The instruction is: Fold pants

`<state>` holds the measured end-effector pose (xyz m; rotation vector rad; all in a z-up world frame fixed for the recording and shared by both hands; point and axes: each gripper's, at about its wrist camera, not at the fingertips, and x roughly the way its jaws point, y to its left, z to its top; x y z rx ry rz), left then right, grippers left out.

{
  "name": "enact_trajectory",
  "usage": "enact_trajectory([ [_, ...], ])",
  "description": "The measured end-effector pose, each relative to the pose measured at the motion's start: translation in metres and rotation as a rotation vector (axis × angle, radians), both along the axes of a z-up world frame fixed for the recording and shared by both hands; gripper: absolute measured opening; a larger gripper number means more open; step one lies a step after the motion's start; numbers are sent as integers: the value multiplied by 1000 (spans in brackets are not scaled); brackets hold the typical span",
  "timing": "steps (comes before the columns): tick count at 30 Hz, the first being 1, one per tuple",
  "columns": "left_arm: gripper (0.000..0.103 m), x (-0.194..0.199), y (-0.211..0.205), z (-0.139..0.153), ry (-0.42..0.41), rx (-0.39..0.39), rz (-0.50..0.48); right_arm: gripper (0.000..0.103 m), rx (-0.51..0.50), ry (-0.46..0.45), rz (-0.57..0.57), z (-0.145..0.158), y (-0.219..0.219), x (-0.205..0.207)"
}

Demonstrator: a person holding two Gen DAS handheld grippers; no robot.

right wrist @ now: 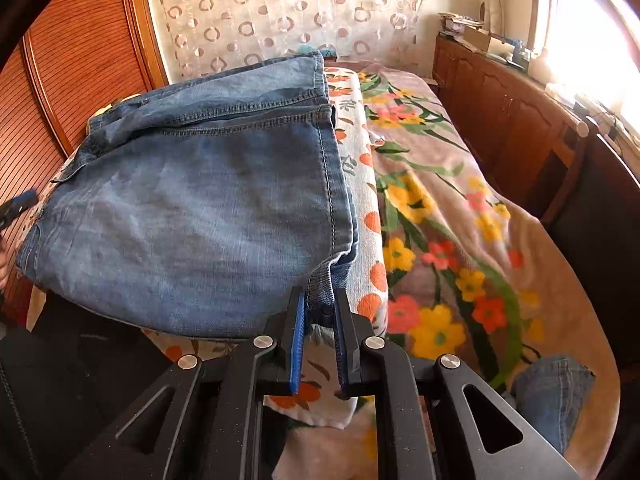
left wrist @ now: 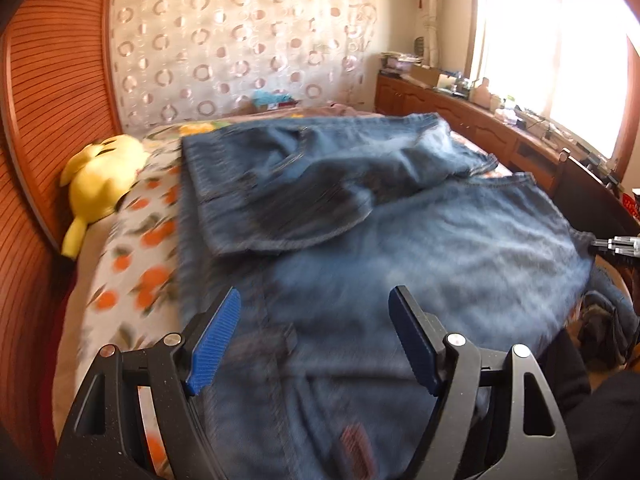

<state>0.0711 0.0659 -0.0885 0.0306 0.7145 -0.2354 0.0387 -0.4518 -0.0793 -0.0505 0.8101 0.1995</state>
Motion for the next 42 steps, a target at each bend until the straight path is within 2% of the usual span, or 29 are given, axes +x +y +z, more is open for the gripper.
enact_trajectory([
  [10,77,-57,31,-15,47,48,31,13,5,-25,-7,1,3,1],
  [14,61,-68,38,-28,86,31,17,13,-1,-35,-6,3,6,4],
  [15,53,-70,39,-30,93,24,16,13,0,-38,-7,4,6,4],
  [18,40,-69,43,-37,129,1,23,13,-2,-42,-7,5,8,6],
  [31,37,-74,43,-44,157,-2,-18,14,4,-41,-9,2,3,6],
  [32,34,-74,43,-44,157,-3,-16,14,3,-40,-9,1,3,6],
  [33,23,-74,45,-46,163,-10,-9,14,2,-39,-9,1,3,6],
  [34,17,-73,47,-46,165,-13,2,14,1,-38,-10,0,3,6],
  [35,3,-72,49,-46,171,-29,2,14,1,-37,-9,0,3,6],
  [39,3,-70,55,-45,209,-33,22,14,5,-31,-5,0,3,7],
  [42,3,-73,55,-33,191,-19,8,14,2,-46,3,5,3,4],
])
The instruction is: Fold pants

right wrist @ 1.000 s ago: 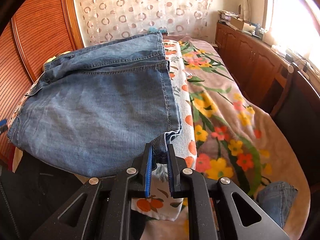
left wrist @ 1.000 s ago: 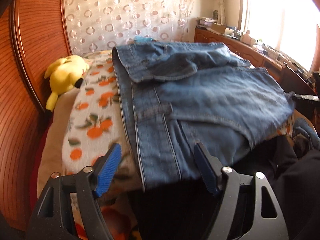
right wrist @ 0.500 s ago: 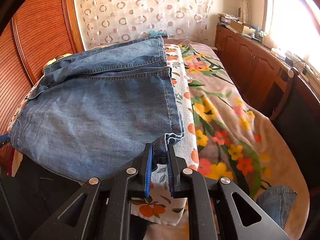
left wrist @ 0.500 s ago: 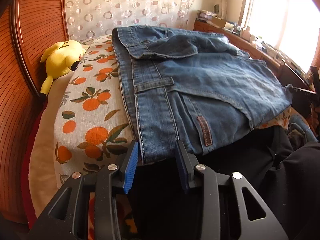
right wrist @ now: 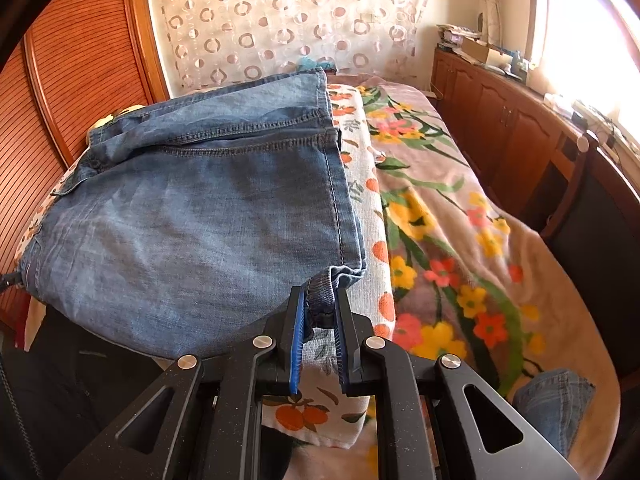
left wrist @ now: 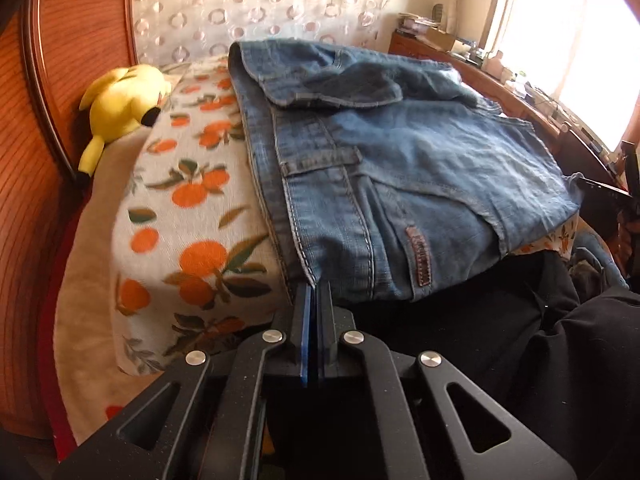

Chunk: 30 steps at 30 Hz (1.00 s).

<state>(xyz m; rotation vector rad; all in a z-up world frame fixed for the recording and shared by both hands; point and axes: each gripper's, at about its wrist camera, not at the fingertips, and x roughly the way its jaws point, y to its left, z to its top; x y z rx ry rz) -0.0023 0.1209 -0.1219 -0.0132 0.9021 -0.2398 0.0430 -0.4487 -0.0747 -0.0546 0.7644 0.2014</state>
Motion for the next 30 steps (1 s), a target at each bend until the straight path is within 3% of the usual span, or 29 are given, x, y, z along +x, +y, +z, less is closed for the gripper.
enact_trajectory([
  [4,3,-5,-1,30,-51,11,-16,14,34,-17,0,11,-6,-5],
  [10,3,-14,-7,76,-123,58,-28,13,82,-117,8,46,-17,-26],
  [18,3,-21,4,121,-215,25,-1,13,133,-240,24,90,-30,-48],
  [24,3,3,5,138,-270,24,12,13,119,-315,37,108,-24,-45],
  [30,3,44,11,160,-324,24,43,13,108,-392,55,136,-14,-17],
])
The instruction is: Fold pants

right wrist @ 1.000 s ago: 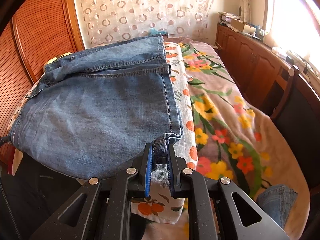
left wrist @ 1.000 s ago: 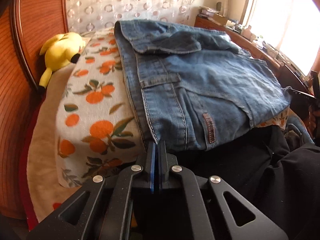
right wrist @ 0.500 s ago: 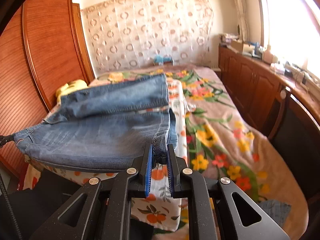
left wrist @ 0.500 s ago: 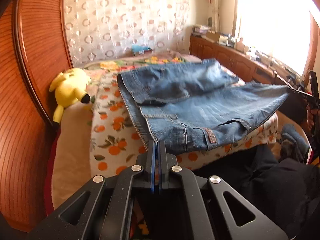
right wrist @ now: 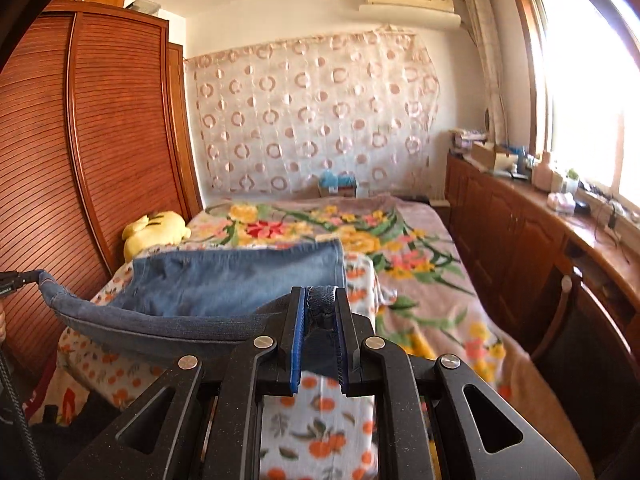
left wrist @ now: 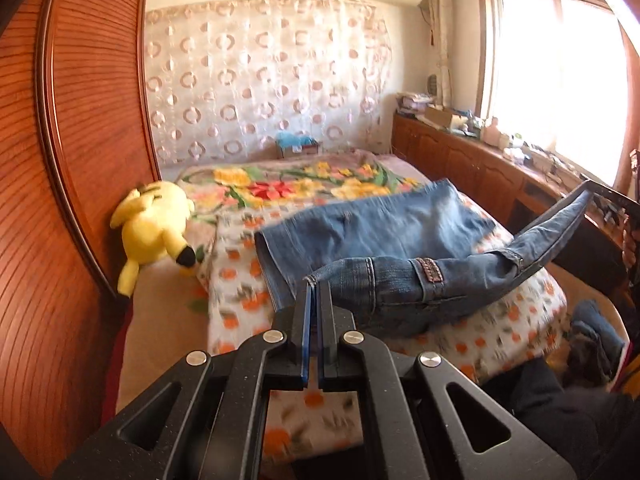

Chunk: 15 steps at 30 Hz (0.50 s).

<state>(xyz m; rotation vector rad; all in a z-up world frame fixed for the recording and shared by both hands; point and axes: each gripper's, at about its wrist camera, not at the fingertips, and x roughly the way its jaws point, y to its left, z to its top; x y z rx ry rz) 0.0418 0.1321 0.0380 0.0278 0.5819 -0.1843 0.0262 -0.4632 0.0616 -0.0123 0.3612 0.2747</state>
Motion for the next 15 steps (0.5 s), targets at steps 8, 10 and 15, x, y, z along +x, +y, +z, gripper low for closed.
enact_trajectory([
  [8,3,87,-3,29,-49,29,24,13,-51,-32,-21,18,25,78],
  [10,3,112,-5,35,-55,48,28,13,-70,-31,-32,21,34,100],
  [15,3,173,-10,31,-30,81,43,13,-109,22,-56,10,58,156],
])
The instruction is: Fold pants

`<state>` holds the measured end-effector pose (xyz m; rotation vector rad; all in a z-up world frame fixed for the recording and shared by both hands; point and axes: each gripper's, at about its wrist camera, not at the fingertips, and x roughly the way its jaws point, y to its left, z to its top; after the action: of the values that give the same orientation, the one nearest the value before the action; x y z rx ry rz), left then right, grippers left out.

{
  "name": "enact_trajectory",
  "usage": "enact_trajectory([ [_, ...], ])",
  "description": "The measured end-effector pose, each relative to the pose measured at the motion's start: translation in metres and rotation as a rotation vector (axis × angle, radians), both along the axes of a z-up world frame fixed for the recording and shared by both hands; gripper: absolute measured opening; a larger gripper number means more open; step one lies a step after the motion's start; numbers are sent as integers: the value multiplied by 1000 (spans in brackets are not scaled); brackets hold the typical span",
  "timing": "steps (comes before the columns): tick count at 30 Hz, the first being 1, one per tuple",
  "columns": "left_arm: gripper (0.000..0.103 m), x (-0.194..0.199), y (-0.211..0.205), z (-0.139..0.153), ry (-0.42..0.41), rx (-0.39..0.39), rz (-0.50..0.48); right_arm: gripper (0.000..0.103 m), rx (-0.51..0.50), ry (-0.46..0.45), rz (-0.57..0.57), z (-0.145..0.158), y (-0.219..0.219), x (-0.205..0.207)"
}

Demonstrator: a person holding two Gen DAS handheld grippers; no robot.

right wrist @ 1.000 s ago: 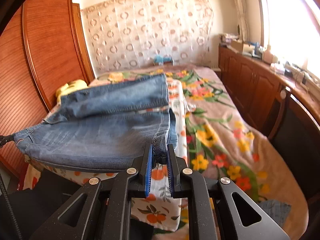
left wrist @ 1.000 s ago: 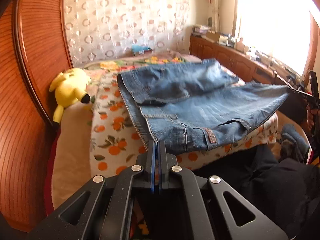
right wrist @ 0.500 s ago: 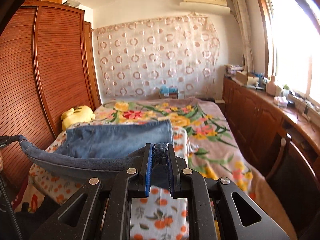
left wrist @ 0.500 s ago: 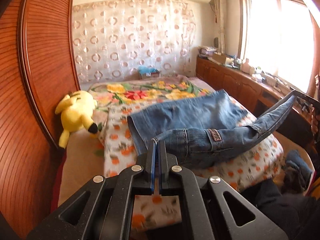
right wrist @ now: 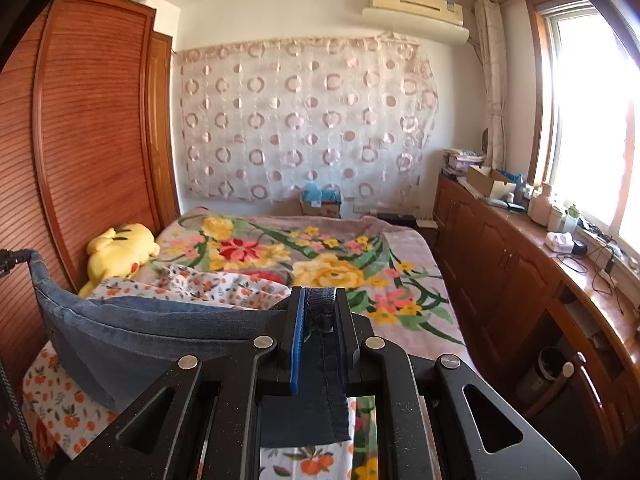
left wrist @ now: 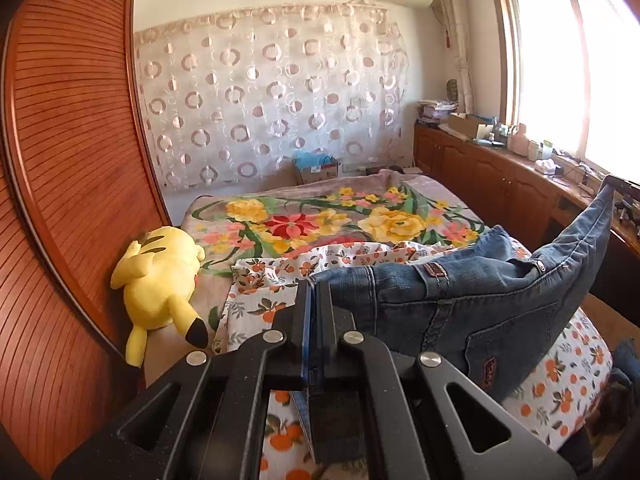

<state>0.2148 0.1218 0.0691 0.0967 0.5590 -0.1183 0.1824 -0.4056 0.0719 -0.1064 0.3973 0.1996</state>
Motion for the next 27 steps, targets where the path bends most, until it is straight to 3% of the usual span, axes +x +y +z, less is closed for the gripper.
enact_trajectory([
  [15,3,118,26,-79,178,-18,60,13,-87,190,27,-44,57,191],
  [27,3,181,35,-153,320,-4,81,13,-118,305,55,-98,57,281],
])
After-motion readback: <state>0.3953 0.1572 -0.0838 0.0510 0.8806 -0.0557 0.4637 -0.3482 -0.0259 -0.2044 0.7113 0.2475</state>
